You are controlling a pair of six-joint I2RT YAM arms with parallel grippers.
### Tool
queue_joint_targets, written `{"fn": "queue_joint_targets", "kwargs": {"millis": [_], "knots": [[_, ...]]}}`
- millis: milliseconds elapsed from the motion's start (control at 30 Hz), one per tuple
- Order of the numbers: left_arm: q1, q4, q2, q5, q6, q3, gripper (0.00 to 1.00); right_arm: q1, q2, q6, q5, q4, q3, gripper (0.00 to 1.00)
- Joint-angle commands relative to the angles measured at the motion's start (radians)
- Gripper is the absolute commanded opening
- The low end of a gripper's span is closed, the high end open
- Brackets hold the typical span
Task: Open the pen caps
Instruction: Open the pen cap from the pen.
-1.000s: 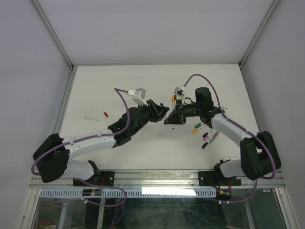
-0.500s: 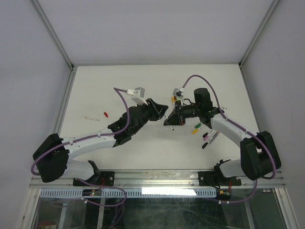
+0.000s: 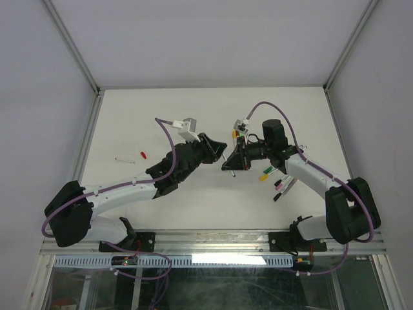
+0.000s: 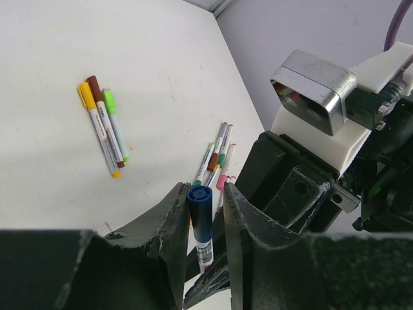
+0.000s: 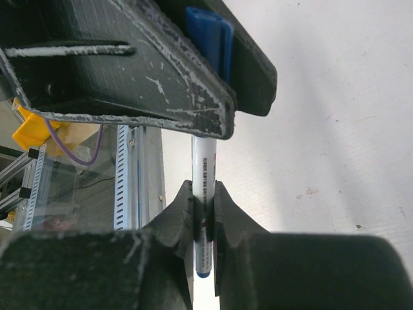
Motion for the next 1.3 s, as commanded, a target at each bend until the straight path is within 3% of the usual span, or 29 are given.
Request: {"fn": "queue_joint_targets", "kwargs": {"millis": [0,600,833,967,1133,1267], "knots": [[-0.01,0.034,-0.002,0.005,0.021,0.04,0.27,0.007,-0.005,-0.02,0.004,0.023,0.038,0.0],[-0.01,0.032,0.015,0.003,0.017,0.031,0.26,0.006,0.0,-0.02,0.003,0.021,0.038,0.0],[-0.011,0.031,0.01,-0.004,0.02,0.03,0.17,0.007,0.001,-0.019,0.0,0.021,0.039,0.0],[-0.006,0.032,0.007,-0.015,0.027,0.03,0.0,0.009,0.002,-0.019,-0.001,0.021,0.038,0.0],[0.039,0.047,-0.019,-0.04,0.059,0.026,0.0,0.016,0.012,-0.008,-0.006,0.03,0.035,0.0],[0.152,0.083,-0.042,0.014,0.092,0.036,0.0,0.031,0.025,0.018,-0.008,0.049,0.026,0.0]]}}
